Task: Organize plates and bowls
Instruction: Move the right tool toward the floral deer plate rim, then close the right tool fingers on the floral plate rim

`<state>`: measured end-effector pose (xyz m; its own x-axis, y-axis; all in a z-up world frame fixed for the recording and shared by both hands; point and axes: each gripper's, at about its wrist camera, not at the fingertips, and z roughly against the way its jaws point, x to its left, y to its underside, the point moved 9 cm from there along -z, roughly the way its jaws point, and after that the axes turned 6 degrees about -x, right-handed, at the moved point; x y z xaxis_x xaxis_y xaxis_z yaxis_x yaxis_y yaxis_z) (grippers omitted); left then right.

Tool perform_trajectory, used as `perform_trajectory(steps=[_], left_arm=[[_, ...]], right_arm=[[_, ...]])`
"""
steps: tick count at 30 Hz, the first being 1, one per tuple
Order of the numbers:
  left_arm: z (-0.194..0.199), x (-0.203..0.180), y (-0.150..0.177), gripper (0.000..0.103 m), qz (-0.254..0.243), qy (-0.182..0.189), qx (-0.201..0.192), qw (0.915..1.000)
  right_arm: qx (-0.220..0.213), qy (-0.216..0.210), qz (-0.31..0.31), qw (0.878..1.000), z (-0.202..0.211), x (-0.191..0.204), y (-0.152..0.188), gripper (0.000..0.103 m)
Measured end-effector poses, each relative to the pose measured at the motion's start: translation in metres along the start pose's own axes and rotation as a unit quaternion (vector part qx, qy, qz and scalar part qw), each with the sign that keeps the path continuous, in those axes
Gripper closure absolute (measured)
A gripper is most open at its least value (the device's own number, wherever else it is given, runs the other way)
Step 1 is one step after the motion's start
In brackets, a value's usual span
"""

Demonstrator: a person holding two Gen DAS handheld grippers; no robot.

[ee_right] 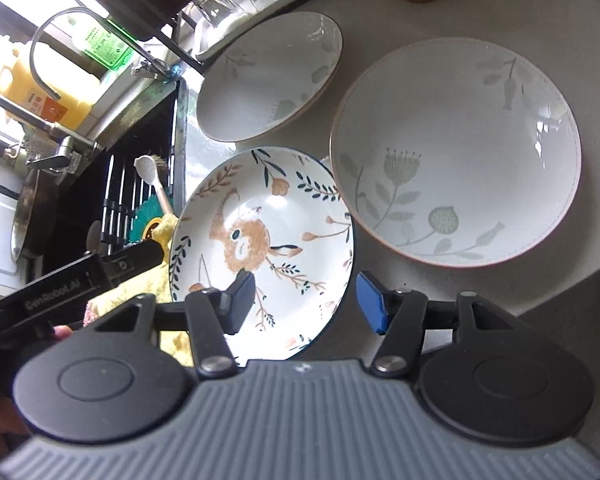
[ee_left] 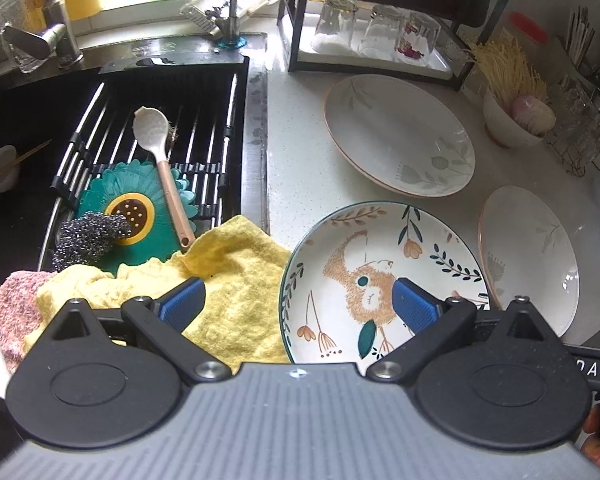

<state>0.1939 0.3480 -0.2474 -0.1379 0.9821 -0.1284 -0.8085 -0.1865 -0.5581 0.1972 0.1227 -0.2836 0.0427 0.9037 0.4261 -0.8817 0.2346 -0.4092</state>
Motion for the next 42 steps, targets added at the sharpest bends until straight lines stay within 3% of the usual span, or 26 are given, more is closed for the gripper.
perform_trajectory(steps=[8, 13, 21, 24, 28, 34, 42], left_arm=[[-0.025, 0.001, 0.004, 0.003, -0.001, 0.035, 0.023, 0.9991], [-0.032, 0.004, -0.007, 0.006, -0.015, 0.031, 0.022, 0.9992], [-0.041, 0.002, -0.009, 0.025, -0.022, 0.045, 0.017, 0.9986], [-0.048, 0.004, -0.005, 0.043, -0.022, 0.043, 0.026, 0.9985], [-0.054, 0.008, 0.001, 0.061, -0.007, 0.045, 0.037, 0.9983], [-0.052, 0.01, 0.0, 0.084, -0.008, 0.049, 0.023, 0.9985], [-0.053, 0.011, 0.0, 0.089, -0.001, 0.04, 0.028, 0.9988]], right_arm=[[-0.005, 0.026, -0.053, 0.998, -0.01, -0.013, -0.001, 0.044], [-0.01, 0.025, -0.062, 0.998, -0.013, -0.018, -0.008, 0.044], [-0.001, 0.028, -0.077, 0.997, -0.021, -0.022, -0.007, 0.044], [0.01, 0.017, -0.081, 0.996, -0.026, -0.02, -0.003, 0.044], [0.009, 0.022, -0.076, 0.997, -0.029, -0.023, -0.005, 0.053], [0.016, 0.011, -0.063, 0.998, -0.036, -0.021, -0.01, 0.079], [0.019, 0.005, -0.039, 0.999, -0.037, -0.022, -0.011, 0.084]])
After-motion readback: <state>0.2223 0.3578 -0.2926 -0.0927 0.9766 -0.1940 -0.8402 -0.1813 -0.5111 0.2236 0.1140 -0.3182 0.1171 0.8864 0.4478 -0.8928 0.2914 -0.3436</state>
